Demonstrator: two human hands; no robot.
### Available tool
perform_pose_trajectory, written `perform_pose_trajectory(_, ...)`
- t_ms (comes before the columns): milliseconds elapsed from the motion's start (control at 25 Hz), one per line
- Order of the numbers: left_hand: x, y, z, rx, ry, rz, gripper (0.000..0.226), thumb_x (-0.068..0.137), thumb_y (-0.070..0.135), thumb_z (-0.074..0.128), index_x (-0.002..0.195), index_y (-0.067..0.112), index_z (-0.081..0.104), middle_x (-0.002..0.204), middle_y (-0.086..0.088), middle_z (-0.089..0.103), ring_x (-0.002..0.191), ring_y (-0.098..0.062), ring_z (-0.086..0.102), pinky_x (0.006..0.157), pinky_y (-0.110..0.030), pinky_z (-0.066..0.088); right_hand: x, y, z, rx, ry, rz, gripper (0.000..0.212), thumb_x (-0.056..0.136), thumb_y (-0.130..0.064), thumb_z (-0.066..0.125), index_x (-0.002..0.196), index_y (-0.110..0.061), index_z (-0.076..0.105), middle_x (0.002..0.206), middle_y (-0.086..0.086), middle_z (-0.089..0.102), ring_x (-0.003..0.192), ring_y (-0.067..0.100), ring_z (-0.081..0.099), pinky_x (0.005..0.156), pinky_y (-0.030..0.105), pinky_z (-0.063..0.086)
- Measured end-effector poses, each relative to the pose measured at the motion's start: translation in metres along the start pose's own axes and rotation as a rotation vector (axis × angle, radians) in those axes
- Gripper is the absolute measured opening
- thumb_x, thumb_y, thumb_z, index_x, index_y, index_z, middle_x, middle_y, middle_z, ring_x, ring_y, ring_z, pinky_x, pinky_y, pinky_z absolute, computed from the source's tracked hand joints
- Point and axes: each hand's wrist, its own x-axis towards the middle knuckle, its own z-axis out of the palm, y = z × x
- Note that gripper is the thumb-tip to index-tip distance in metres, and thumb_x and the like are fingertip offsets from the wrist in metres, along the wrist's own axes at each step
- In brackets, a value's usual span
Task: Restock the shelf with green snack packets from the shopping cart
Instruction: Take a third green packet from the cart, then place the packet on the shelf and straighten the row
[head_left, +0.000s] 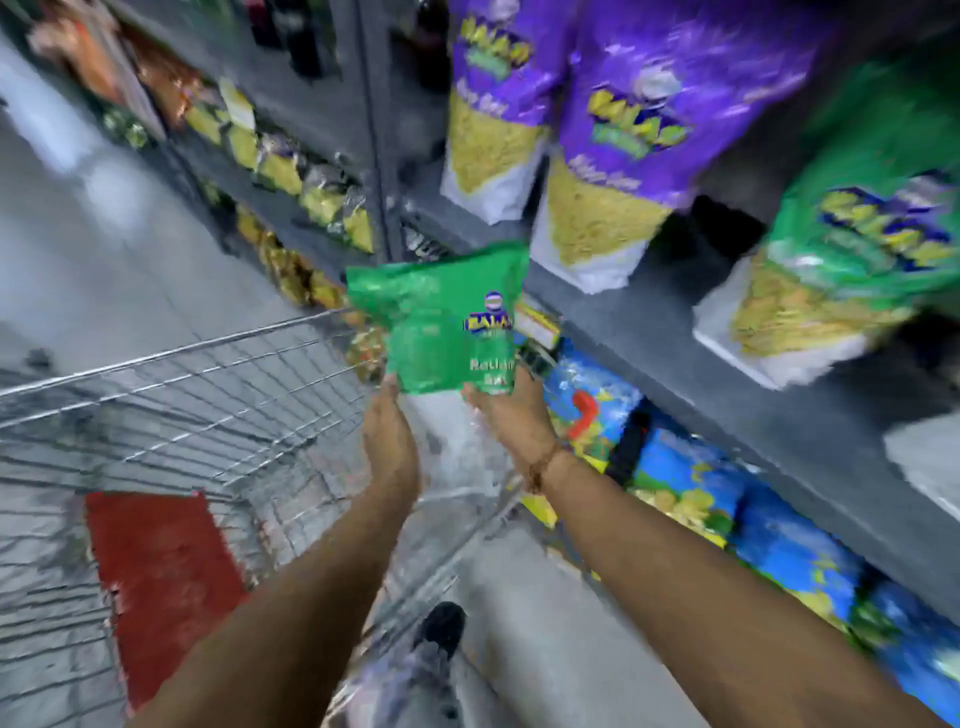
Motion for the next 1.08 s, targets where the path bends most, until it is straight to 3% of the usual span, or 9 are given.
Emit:
perform_pose_trajectory(80,-0.044,0.029,0.033,-0.015,-0.098,0.222,0.052,0.089,0.05,0.043,0.113,0.006,0.056,0.104,-0.016,0.06,0.095,-0.023,0.054,0.093,-0.038,0.047,-0.028,-0.02,-0.055,0.095,0.01,-0.159,0.041,0.081,0.0,0.064,0.119,-0.006,0.05,0.095,0.003,0.063,0.07,0.003,0.058,0.066,0.013,0.048)
perform_pose_trajectory(160,-0.096,0.034,0.07,0.086,-0.314,0.418,0.051,0.091,0.046,0.041,0.126,0.009,0.048,0.117,-0.003,0.054,0.106,-0.014,0.049,0.092,-0.01,0.041,-0.062,-0.028,-0.123,0.229,0.048,-0.297,0.04,0.082,0.003,0.062,0.118,-0.01,0.049,0.094,-0.001,0.062,0.074,-0.002,0.061,0.073,0.012,0.05)
perform_pose_trajectory(320,-0.191,0.01,0.134,0.271,-0.718,0.65,0.033,0.086,0.031,0.052,0.118,0.022,0.052,0.117,-0.004,0.059,0.11,-0.012,0.055,0.092,-0.023,0.044,-0.139,-0.012,-0.243,0.4,0.299,-0.453,0.037,0.075,-0.003,0.055,0.103,-0.028,0.058,0.089,-0.011,0.066,0.081,0.004,0.058,0.079,0.022,0.05)
perform_pose_trajectory(480,-0.29,-0.021,0.211,0.294,-1.053,0.711,0.029,0.079,0.023,0.06,0.096,0.043,0.049,0.1,0.017,0.06,0.085,0.024,0.055,0.076,0.0,0.043,-0.2,0.014,-0.344,0.497,0.733,-0.611,0.038,0.075,-0.008,0.043,0.106,-0.025,0.056,0.085,-0.015,0.065,0.079,0.005,0.054,0.074,0.022,0.047)
perform_pose_trajectory(600,-0.346,-0.039,0.271,0.33,-1.231,0.73,0.027,0.082,0.018,0.062,0.094,0.038,0.05,0.094,0.02,0.059,0.078,0.022,0.055,0.068,0.001,0.042,-0.231,0.026,-0.412,0.501,0.999,-0.661,0.031,0.076,-0.005,0.04,0.095,-0.023,0.055,0.084,-0.004,0.059,0.08,0.01,0.051,0.073,0.028,0.044)
perform_pose_trajectory(680,-0.37,-0.047,0.306,0.345,-1.295,0.734,0.022,0.086,0.017,0.059,0.102,0.032,0.053,0.096,0.018,0.059,0.084,0.013,0.056,0.068,0.005,0.037,-0.238,0.027,-0.446,0.51,1.145,-0.664,0.022,0.075,-0.006,0.039,0.089,-0.016,0.053,0.077,-0.002,0.053,0.068,0.0,0.051,0.065,0.018,0.044)
perform_pose_trajectory(840,-0.396,-0.06,0.382,0.447,-1.388,0.618,0.038,0.092,0.029,0.047,0.127,0.014,0.049,0.12,0.008,0.056,0.109,-0.003,0.049,0.073,0.003,0.034,-0.232,0.02,-0.51,0.413,1.254,-0.435,0.026,0.085,-0.01,0.041,0.108,-0.003,0.051,0.078,-0.007,0.05,0.065,-0.008,0.05,0.072,0.015,0.041)
perform_pose_trajectory(920,-0.399,-0.065,0.408,0.472,-1.438,0.468,0.044,0.094,0.036,0.042,0.132,0.014,0.045,0.136,-0.001,0.051,0.123,-0.009,0.044,0.092,-0.012,0.033,-0.228,0.028,-0.525,0.351,1.219,-0.317,0.031,0.092,-0.005,0.04,0.121,0.003,0.049,0.091,-0.002,0.054,0.082,0.009,0.052,0.085,0.028,0.037)
perform_pose_trajectory(1080,-0.394,-0.072,0.427,0.294,-1.307,0.089,0.077,0.074,0.077,0.032,0.125,0.024,0.055,0.143,-0.005,0.047,0.13,-0.018,0.043,0.115,-0.04,0.029,-0.211,0.036,-0.508,0.259,1.504,0.174,0.056,0.083,-0.022,0.059,0.133,-0.004,0.04,0.131,0.019,0.044,0.123,0.034,0.038,0.096,0.038,0.023)
